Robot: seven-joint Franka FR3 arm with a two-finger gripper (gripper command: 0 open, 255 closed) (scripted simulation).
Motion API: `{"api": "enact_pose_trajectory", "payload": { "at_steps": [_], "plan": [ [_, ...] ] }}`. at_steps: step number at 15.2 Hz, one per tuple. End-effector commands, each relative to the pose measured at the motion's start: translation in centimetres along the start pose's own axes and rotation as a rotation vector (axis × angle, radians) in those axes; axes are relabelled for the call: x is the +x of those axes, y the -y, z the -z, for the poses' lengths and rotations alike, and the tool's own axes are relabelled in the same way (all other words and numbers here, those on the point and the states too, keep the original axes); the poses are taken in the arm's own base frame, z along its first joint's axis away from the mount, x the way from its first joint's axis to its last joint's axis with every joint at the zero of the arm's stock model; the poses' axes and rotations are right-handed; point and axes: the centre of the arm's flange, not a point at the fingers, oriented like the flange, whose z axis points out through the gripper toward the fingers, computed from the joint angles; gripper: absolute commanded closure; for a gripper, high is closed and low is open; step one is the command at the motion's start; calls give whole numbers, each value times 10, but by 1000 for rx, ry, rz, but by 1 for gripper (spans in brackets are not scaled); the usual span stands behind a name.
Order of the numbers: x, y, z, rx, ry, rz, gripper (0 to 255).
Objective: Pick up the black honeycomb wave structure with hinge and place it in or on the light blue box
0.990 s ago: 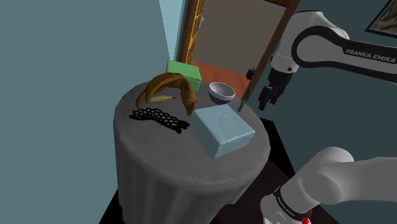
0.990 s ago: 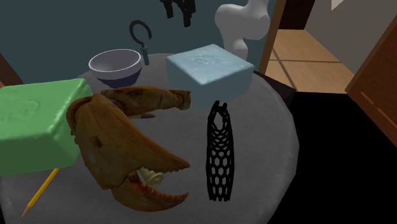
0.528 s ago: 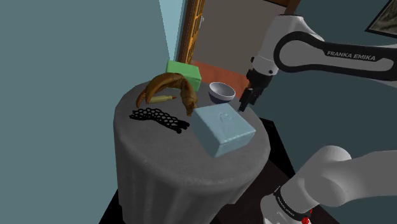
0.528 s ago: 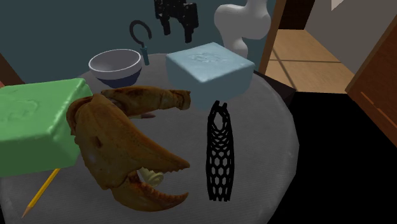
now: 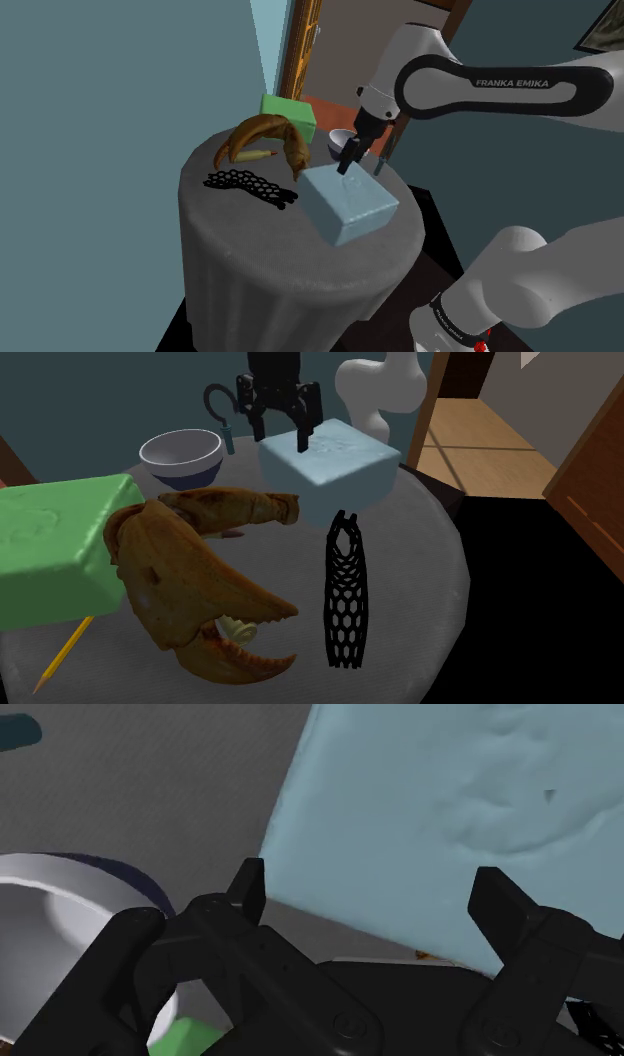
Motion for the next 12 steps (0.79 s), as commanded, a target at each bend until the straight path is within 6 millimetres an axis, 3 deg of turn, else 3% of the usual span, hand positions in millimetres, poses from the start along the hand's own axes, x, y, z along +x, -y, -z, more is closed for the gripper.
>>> {"api": "enact_pose_trajectory", "payload": {
  "at_steps": [1, 12],
  "plan": [
    [8, 19, -12, 20, -16, 45, 0],
    [73, 119, -33, 114, -147, 265, 0]
  ]
}}
